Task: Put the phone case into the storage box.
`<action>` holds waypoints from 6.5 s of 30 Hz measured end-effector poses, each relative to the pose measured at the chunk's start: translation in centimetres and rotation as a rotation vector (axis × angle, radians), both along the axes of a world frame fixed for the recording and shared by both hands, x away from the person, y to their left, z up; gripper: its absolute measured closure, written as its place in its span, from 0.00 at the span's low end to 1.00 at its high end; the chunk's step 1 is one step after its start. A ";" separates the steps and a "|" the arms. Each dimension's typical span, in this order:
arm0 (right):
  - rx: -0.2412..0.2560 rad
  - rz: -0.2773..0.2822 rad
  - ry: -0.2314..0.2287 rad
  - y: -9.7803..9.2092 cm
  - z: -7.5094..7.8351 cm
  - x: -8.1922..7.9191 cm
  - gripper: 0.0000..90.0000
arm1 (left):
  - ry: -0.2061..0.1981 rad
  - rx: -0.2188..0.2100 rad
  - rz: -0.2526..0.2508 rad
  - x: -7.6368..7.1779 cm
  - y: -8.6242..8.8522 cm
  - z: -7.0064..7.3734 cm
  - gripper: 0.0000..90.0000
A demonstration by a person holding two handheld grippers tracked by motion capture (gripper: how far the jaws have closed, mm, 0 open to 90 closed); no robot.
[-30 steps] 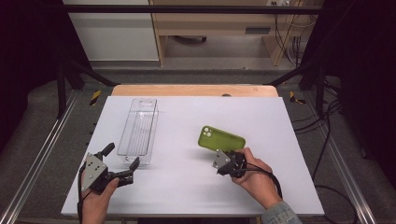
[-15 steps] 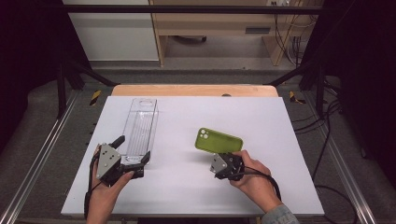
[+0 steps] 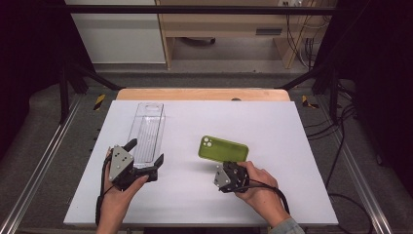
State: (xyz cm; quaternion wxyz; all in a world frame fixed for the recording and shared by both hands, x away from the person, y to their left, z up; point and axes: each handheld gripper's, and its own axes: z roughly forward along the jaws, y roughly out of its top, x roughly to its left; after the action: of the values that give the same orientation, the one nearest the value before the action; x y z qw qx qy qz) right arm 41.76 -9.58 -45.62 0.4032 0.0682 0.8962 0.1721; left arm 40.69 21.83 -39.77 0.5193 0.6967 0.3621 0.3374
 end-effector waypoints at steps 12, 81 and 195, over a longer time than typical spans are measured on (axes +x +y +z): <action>-0.025 0.005 -0.088 0.2 0.0 -0.7 0.98 | 0.016 0.050 -0.015 0.1 -1.1 0.0 0.03; -0.098 0.126 -0.096 4.9 2.1 -2.4 0.98 | 0.184 0.041 -0.133 1.8 -5.8 -2.0 0.49; 0.802 -0.274 0.032 -10.0 -0.5 -0.4 0.18 | 0.053 0.206 0.045 5.6 3.6 8.2 0.90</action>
State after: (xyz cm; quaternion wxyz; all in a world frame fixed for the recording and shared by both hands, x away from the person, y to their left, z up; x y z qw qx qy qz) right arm 41.39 -19.58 -46.13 0.3501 0.3410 0.7470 0.4507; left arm 46.29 25.43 -31.52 0.4275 0.7468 0.3544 0.3660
